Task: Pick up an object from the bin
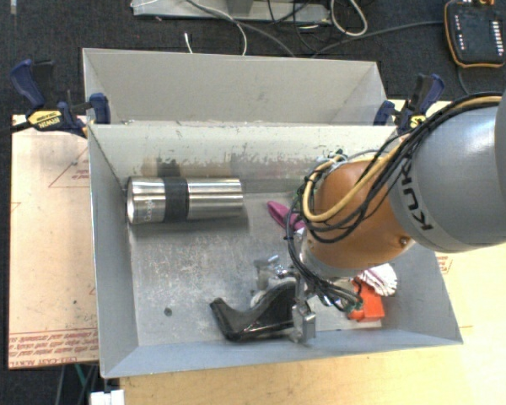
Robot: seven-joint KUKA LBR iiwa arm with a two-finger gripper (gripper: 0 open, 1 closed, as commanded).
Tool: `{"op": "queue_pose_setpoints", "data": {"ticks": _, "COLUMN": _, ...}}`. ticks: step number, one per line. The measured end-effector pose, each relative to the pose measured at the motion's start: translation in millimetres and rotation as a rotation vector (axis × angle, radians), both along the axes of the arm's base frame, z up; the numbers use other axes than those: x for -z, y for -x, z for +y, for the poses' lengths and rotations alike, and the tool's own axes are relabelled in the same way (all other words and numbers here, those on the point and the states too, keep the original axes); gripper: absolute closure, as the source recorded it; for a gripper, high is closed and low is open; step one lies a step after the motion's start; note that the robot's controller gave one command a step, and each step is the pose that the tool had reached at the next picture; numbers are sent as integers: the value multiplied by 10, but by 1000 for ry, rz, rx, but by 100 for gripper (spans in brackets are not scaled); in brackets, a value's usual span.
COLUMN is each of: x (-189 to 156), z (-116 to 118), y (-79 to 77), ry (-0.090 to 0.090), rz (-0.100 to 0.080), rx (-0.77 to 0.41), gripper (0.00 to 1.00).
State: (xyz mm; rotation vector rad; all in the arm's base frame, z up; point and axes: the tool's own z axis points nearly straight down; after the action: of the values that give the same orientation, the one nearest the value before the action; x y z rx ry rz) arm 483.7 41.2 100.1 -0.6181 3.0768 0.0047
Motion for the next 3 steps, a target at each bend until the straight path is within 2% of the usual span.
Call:
{"op": "queue_pose_setpoints", "data": {"ticks": 1, "x": 274, "z": -4, "y": -52, "ry": -2, "rz": -26, "rx": -40, "gripper": 0}}
{"op": "queue_pose_setpoints", "data": {"ticks": 2, "x": 256, "z": -8, "y": -52, "ry": -5, "rz": -38, "rx": -179, "gripper": 100}}
{"op": "queue_pose_setpoints", "data": {"ticks": 3, "x": 257, "z": -8, "y": -52, "ry": -5, "rz": -38, "rx": -178, "gripper": 100}}
